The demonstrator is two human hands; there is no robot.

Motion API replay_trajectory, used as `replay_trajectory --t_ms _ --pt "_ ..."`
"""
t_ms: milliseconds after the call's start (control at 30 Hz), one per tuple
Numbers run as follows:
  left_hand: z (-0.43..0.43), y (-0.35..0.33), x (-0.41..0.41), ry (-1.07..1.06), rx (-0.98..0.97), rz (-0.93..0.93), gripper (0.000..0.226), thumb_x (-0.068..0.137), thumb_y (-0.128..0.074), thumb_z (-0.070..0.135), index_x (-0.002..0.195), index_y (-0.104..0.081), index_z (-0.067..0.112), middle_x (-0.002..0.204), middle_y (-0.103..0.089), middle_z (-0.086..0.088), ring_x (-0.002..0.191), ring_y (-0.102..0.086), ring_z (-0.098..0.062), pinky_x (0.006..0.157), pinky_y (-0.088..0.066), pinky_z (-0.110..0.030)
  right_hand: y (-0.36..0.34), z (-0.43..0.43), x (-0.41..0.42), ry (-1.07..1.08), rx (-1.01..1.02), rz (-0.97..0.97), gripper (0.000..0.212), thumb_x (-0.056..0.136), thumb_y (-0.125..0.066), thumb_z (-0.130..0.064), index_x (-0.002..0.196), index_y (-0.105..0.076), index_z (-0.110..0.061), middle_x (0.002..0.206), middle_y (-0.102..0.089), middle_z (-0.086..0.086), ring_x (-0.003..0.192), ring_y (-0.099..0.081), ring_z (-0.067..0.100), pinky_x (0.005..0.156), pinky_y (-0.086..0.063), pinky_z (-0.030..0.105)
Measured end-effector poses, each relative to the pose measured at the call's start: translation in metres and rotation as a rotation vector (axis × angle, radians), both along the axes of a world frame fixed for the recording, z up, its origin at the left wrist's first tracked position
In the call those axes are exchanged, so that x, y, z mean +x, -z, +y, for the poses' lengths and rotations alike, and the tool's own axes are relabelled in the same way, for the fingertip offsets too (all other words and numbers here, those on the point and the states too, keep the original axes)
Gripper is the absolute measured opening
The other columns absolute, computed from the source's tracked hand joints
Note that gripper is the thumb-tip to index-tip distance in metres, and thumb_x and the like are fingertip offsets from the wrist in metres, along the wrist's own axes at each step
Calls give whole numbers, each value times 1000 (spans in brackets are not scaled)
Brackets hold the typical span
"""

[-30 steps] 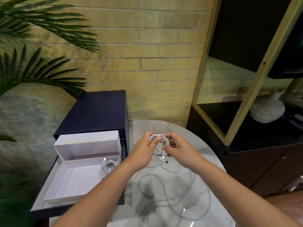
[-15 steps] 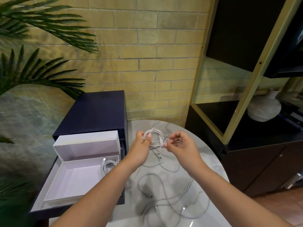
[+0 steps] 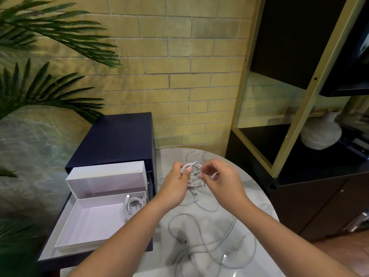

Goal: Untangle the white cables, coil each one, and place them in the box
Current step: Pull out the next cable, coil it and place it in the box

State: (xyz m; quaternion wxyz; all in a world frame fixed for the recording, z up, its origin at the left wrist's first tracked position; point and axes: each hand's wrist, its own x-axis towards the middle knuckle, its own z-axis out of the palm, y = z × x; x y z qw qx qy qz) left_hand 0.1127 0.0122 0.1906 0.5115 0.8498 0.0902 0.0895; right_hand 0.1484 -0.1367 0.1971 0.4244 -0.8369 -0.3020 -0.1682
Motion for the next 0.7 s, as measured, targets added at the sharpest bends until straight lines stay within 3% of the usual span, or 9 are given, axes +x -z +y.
replay_trajectory --t_ms 67,167,233,333,400,500,600,700 --pt "2 0 1 -38 23 -20 25 102 -36 36 107 -45 14 88 -56 1 85 -57 -19 81 -50 -39 -3 -1 -6 -42 78 57 13 82 -72 -9 86 -63 -17 82 -61 -9 78 -58 7 67 -52 21" --pt "2 0 3 -125 100 -49 21 102 -36 34 104 -43 14 89 -56 -3 76 -52 -17 63 -40 -30 -8 3 -21 -103 125 36 13 82 -71 -6 85 -62 -14 81 -60 -9 78 -59 8 67 -51 17" --pt "2 2 5 -189 12 -94 19 102 -38 33 101 -43 15 95 -59 -7 84 -58 -24 71 -48 -37 -6 7 -28 -117 192 92 15 79 -72 -2 84 -62 -12 78 -59 -8 74 -59 9 66 -51 18" --pt "-1 0 6 -256 -298 -116 16 102 -39 31 99 -45 16 94 -59 -4 89 -62 -23 89 -52 -48 0 9 -33 -103 429 439 17 79 -72 0 87 -59 -7 75 -58 0 69 -56 10 69 -52 24" --pt "-5 -3 7 -283 -507 -121 14 103 -39 28 98 -45 16 91 -55 -1 82 -60 -14 86 -54 -39 6 9 -34 -77 579 654 21 79 -72 2 91 -55 -3 72 -54 3 67 -53 13 71 -51 25" --pt "-9 -9 9 -308 -703 -128 17 103 -39 25 101 -47 10 86 -52 -1 73 -57 -9 77 -53 -25 8 9 -29 -56 694 842 25 79 -70 5 91 -51 -7 68 -52 3 60 -52 11 63 -49 22" --pt "-8 -11 8 -252 -724 -102 23 103 -41 24 86 -49 11 76 -51 -1 69 -56 -10 79 -51 -25 4 6 -17 -68 850 1016 28 80 -65 10 91 -49 -10 74 -55 8 67 -58 16 60 -50 20" --pt "-6 -11 3 -111 -619 -37 29 102 -42 25 78 -51 14 73 -54 2 70 -55 -10 88 -48 -30 -1 2 -4 -88 913 1144 27 83 -62 10 98 -50 -10 86 -63 14 75 -65 21 69 -53 24"
